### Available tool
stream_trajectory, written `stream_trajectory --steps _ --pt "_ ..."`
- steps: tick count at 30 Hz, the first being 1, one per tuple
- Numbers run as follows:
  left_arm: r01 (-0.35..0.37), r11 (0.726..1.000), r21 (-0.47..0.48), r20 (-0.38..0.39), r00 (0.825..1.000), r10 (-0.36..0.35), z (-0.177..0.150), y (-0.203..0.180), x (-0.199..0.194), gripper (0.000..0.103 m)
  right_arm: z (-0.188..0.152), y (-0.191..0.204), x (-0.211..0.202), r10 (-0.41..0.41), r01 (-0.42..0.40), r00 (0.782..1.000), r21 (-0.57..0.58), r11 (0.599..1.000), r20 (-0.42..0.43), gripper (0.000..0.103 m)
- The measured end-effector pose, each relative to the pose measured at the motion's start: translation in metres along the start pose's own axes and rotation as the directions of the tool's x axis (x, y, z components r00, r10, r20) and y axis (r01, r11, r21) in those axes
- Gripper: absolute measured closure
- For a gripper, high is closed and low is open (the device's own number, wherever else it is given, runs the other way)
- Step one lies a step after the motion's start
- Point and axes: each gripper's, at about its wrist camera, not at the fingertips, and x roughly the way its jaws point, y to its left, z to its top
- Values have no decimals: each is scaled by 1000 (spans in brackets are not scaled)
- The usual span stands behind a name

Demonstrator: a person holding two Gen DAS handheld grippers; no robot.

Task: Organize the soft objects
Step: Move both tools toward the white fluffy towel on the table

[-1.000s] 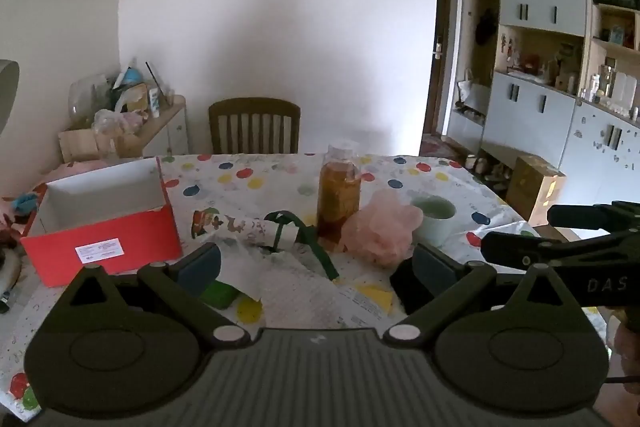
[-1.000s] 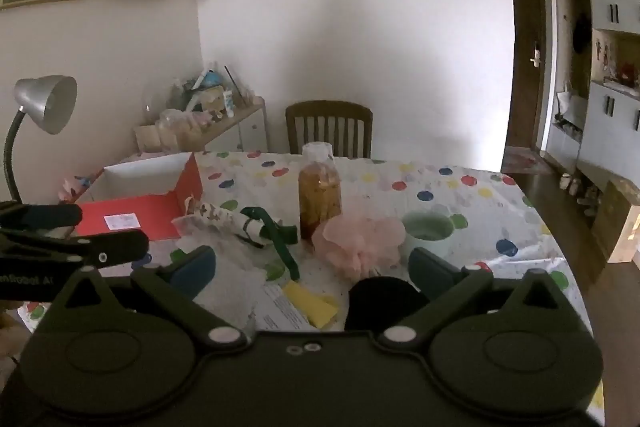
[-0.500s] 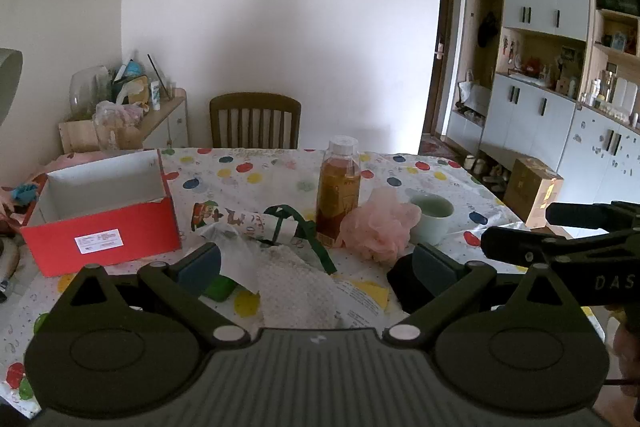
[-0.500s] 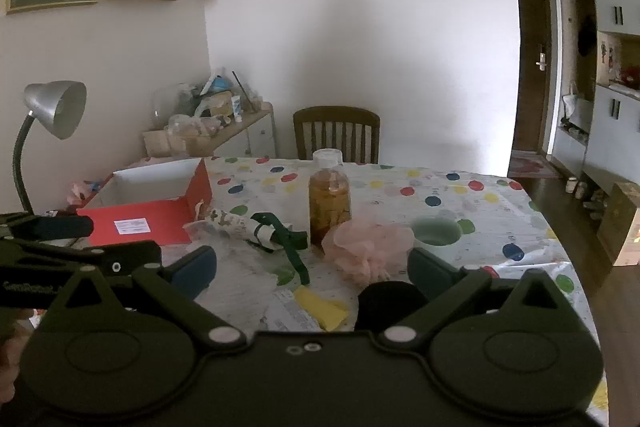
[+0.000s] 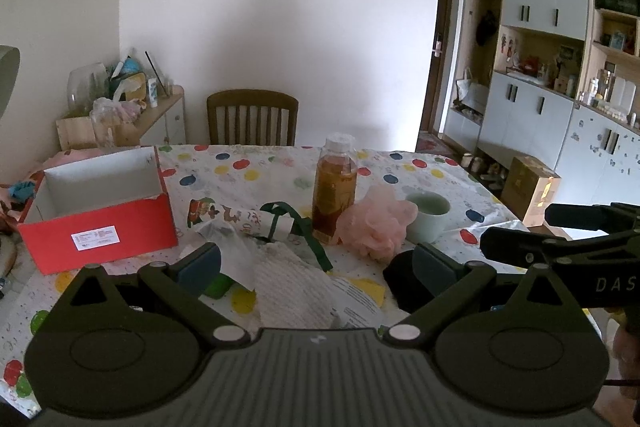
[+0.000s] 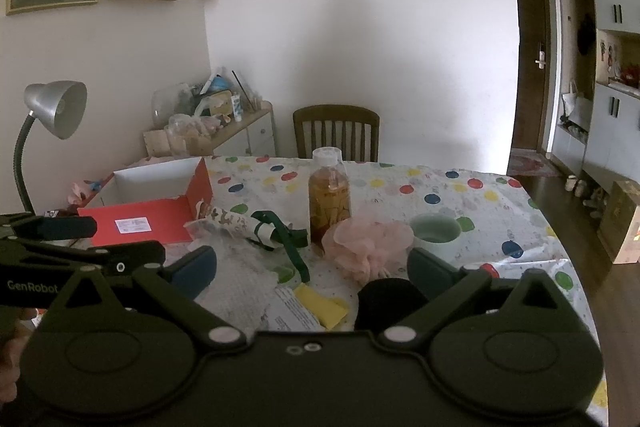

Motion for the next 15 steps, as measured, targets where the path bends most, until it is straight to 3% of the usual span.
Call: stream_trajectory --steps 15 --pt "0 1000 -2 -2 1000 0 0 -1 2 0 0 0 0 -4 4 1000 0 1000 -1 2"
